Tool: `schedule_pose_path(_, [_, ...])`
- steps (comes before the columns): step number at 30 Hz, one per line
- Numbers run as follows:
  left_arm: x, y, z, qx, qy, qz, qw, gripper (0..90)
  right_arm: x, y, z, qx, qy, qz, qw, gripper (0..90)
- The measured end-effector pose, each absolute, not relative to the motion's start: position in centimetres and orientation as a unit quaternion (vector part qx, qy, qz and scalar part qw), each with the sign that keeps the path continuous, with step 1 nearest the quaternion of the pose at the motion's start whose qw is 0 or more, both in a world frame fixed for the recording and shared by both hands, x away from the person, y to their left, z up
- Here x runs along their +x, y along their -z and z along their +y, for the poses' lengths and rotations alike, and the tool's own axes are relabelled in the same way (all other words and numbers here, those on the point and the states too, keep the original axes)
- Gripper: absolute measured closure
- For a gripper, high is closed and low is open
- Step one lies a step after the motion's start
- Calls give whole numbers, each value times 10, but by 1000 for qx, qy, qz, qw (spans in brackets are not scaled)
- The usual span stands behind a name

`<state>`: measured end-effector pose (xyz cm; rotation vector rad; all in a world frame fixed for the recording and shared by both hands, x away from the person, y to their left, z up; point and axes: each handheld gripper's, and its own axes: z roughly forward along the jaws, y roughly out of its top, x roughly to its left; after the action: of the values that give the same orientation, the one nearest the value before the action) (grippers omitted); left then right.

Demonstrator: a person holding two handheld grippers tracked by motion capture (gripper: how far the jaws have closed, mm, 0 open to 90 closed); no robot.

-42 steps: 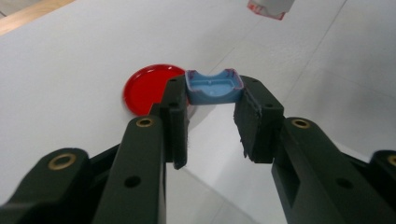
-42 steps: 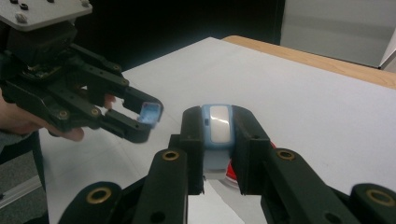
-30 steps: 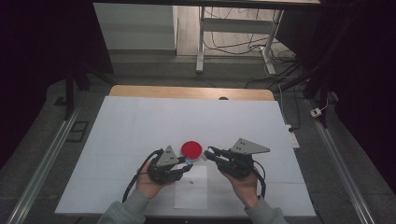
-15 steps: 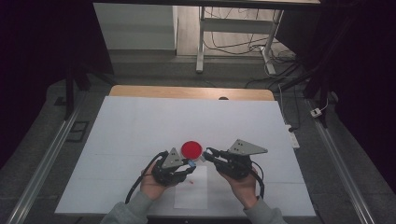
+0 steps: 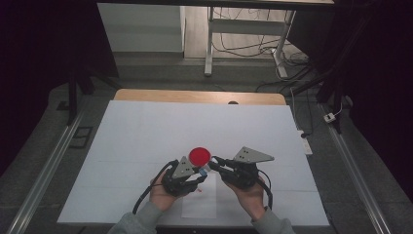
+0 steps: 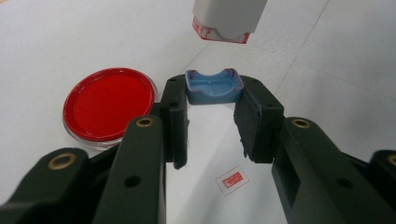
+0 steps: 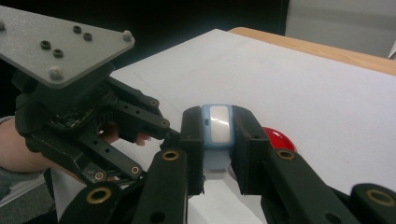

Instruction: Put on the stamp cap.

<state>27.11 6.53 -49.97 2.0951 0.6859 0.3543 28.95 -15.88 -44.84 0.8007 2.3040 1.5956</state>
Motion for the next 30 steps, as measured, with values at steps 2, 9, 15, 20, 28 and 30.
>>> schedule_pose_path(2, [271, 500, 65, 843, -144, 275, 439, 653, 290, 449, -158, 275, -543, 785, 112, 757])
schedule_pose_path(9, [270, 501, 62, 844, -149, 274, 436, 654, 289, 453, -154, 276, -538, 789, 107, 757])
schedule_pose_path(15, [269, 501, 61, 845, -153, 272, 435, 654, 288, 454, -151, 280, -536, 790, 103, 756])
schedule_pose_path(20, [269, 501, 62, 845, -154, 273, 434, 654, 288, 454, -150, 291, -534, 788, 99, 756])
schedule_pose_path(28, [269, 501, 61, 845, -155, 272, 434, 654, 287, 456, -148, 299, -529, 788, 97, 756])
schedule_pose_path(30, [269, 501, 61, 844, -156, 272, 434, 654, 287, 456, -148, 302, -528, 788, 97, 756])
